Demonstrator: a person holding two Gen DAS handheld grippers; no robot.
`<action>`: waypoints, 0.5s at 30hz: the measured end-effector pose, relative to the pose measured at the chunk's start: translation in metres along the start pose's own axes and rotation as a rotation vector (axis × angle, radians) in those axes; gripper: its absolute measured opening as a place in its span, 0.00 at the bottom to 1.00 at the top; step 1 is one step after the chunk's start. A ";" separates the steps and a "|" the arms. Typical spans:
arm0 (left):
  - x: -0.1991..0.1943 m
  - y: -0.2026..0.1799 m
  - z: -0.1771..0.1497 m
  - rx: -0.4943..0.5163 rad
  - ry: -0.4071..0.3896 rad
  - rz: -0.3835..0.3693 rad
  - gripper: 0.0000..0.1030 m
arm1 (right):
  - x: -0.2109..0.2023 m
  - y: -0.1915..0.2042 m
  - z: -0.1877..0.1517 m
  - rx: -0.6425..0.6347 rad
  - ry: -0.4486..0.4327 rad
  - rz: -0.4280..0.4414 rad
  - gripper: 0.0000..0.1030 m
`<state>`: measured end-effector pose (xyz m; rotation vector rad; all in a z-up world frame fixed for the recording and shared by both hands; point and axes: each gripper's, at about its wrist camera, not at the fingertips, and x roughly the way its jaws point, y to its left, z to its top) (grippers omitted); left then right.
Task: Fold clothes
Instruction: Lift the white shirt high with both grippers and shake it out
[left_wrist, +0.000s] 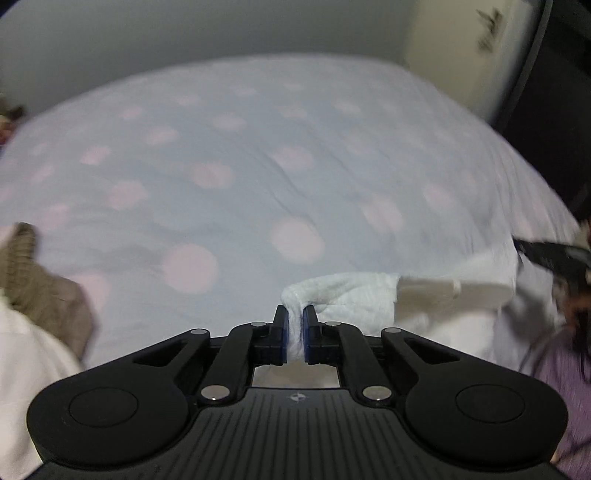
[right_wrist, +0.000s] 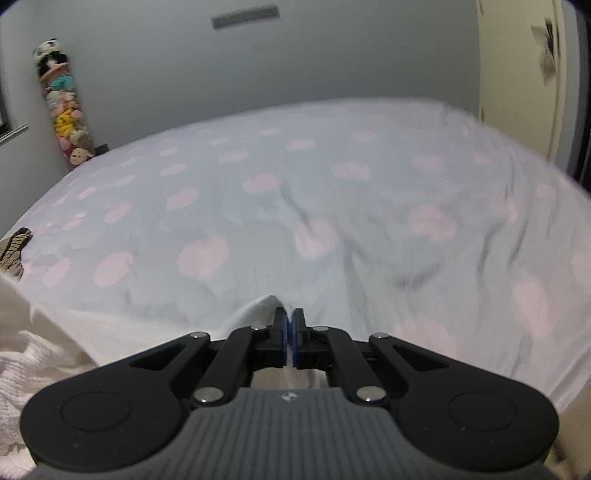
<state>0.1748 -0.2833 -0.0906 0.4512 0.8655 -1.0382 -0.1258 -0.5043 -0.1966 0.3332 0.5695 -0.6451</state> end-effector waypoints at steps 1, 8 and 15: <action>-0.015 0.002 0.005 -0.006 -0.035 0.023 0.05 | -0.009 0.006 0.012 -0.023 -0.036 0.004 0.02; -0.153 0.017 0.039 -0.054 -0.350 0.197 0.05 | -0.088 0.051 0.119 -0.152 -0.315 0.066 0.02; -0.310 0.004 0.057 -0.056 -0.669 0.302 0.05 | -0.211 0.102 0.213 -0.231 -0.680 0.056 0.02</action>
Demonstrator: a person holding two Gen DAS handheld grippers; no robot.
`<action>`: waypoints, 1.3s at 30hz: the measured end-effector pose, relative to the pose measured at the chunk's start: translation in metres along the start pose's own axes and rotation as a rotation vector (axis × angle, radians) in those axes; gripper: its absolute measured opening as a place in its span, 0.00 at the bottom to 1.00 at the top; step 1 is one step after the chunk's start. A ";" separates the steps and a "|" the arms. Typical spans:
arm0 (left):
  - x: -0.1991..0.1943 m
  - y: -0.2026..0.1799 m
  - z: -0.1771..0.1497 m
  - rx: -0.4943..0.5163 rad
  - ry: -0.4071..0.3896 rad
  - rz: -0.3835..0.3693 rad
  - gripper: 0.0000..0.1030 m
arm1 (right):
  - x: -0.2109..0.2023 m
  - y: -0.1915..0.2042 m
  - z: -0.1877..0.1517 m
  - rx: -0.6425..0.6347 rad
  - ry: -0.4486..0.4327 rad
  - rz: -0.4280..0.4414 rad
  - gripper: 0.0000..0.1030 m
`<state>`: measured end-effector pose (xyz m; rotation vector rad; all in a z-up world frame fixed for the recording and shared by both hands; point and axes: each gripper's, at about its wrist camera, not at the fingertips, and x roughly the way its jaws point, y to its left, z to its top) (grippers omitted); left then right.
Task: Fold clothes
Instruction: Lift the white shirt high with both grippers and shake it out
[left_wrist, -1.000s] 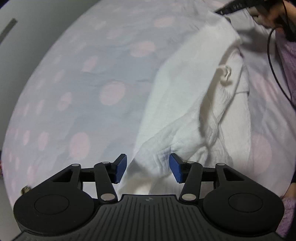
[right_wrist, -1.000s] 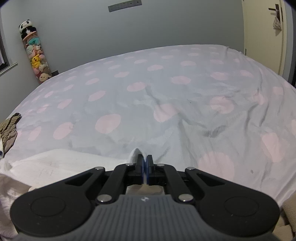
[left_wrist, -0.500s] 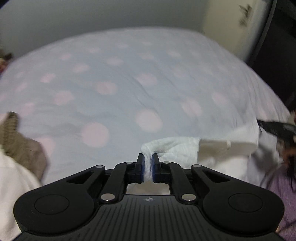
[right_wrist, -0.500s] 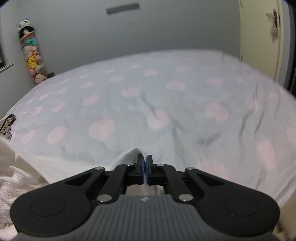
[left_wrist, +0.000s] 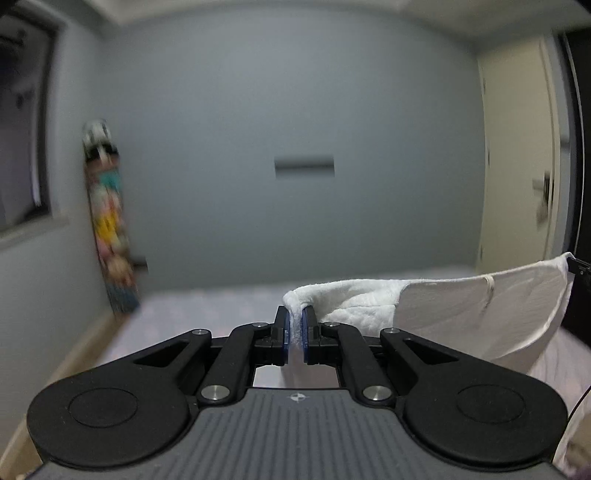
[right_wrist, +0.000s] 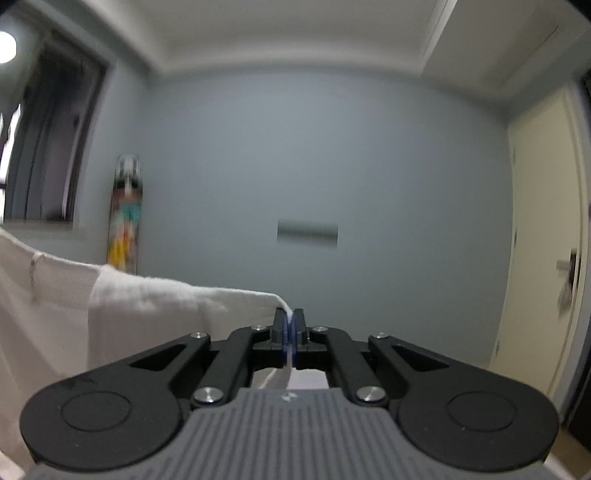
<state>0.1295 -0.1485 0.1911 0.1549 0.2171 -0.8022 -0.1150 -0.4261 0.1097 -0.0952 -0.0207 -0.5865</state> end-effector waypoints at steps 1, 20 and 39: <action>-0.014 -0.002 0.012 0.008 -0.043 0.010 0.05 | -0.008 0.002 0.019 -0.011 -0.042 -0.002 0.02; -0.167 -0.024 0.065 -0.016 -0.608 -0.070 0.05 | -0.177 0.012 0.155 -0.172 -0.507 -0.098 0.02; 0.148 -0.024 -0.031 -0.052 0.044 -0.069 0.05 | 0.070 -0.023 -0.027 -0.118 0.126 -0.041 0.02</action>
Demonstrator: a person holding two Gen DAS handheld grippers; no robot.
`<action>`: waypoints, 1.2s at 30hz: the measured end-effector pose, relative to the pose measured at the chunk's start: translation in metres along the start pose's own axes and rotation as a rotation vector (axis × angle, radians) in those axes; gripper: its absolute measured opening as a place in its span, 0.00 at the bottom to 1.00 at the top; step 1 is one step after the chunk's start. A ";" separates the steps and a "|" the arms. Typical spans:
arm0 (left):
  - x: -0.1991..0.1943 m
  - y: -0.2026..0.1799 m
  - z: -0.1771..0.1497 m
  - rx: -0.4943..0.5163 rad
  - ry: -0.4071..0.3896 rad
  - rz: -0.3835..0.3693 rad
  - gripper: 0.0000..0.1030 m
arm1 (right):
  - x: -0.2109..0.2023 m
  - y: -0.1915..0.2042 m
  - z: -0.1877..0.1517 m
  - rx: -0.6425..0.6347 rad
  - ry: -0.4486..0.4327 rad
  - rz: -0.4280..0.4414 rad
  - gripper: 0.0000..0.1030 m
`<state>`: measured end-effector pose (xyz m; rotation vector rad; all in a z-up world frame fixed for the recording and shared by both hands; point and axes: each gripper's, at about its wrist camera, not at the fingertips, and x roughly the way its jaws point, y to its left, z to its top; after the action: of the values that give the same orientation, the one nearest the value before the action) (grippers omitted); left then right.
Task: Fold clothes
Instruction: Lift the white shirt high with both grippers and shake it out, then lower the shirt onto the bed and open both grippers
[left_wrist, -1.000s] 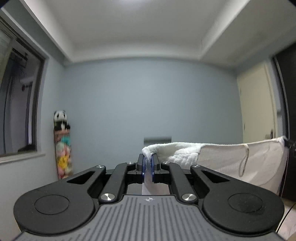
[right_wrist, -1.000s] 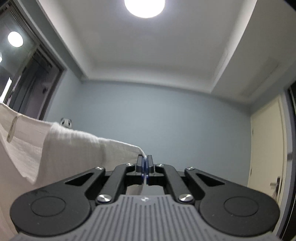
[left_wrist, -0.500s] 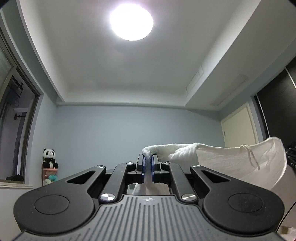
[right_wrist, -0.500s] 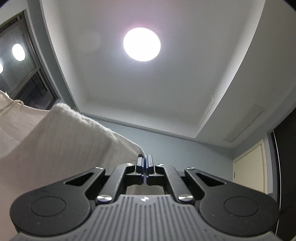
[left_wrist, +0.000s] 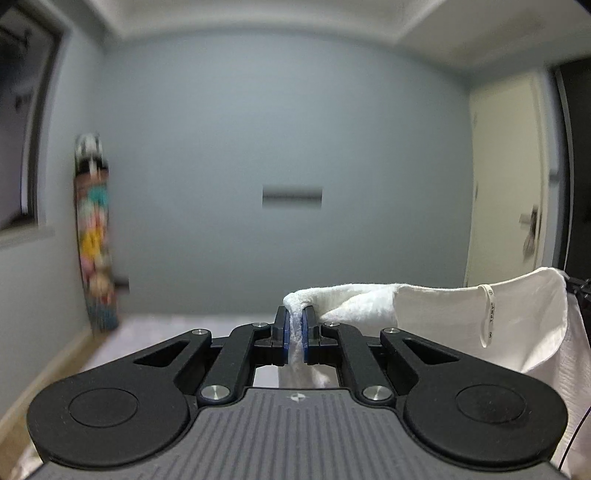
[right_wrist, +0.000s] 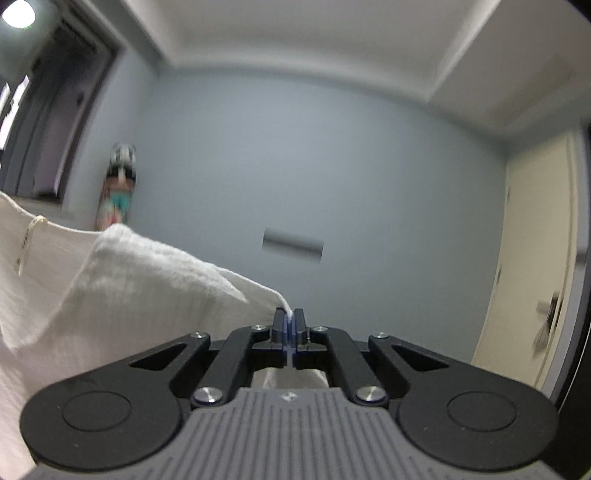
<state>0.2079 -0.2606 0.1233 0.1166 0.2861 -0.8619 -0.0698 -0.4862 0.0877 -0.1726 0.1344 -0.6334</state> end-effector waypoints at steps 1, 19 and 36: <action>0.024 0.003 -0.008 -0.005 0.043 0.001 0.05 | 0.019 0.001 -0.013 0.008 0.041 0.004 0.02; 0.270 0.042 -0.140 -0.066 0.499 0.130 0.12 | 0.334 0.044 -0.197 0.081 0.565 0.044 0.05; 0.176 0.058 -0.207 -0.094 0.624 0.142 0.47 | 0.182 -0.027 -0.283 0.229 0.743 0.039 0.53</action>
<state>0.3190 -0.3066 -0.1275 0.3156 0.8904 -0.6521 0.0105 -0.6500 -0.1964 0.2948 0.7755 -0.6443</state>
